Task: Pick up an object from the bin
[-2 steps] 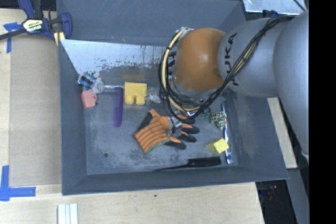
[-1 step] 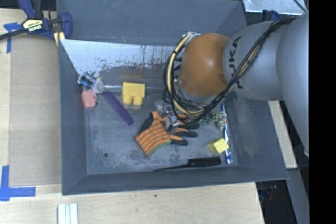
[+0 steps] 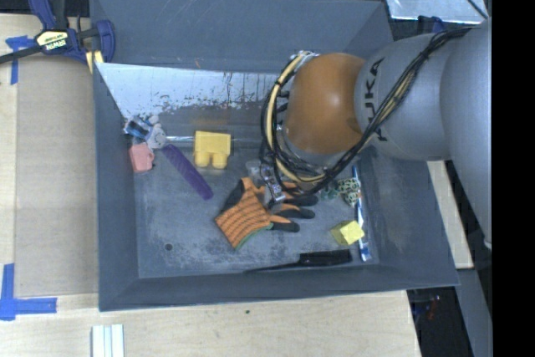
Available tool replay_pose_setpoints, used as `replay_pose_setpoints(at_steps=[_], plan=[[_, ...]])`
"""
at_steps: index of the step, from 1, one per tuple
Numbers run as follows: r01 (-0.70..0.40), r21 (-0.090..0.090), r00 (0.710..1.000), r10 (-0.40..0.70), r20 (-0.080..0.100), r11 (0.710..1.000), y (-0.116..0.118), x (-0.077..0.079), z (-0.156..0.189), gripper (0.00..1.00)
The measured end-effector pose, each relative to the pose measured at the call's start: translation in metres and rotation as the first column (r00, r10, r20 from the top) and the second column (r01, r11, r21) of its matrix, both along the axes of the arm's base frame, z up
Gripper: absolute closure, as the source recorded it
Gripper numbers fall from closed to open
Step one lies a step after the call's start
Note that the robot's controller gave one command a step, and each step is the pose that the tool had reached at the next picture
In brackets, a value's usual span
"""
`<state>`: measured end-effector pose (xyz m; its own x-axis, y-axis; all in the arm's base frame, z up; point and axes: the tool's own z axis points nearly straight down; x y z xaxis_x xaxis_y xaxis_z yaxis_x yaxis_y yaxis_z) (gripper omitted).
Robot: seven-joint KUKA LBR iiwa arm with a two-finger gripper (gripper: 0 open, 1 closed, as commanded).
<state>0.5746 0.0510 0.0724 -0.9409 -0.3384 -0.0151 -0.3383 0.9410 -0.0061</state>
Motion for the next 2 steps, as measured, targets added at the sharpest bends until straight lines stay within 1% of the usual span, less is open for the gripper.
replay_pose_setpoints(at_steps=[1, 2], plan=[[0.000, 0.000, 1.000, 0.000, -0.002, 1.000, 0.000, -0.001, 0.020, 1.00], [0.000, 0.000, 1.000, 0.000, -0.005, 1.000, 0.000, -0.002, 0.056, 1.00]])
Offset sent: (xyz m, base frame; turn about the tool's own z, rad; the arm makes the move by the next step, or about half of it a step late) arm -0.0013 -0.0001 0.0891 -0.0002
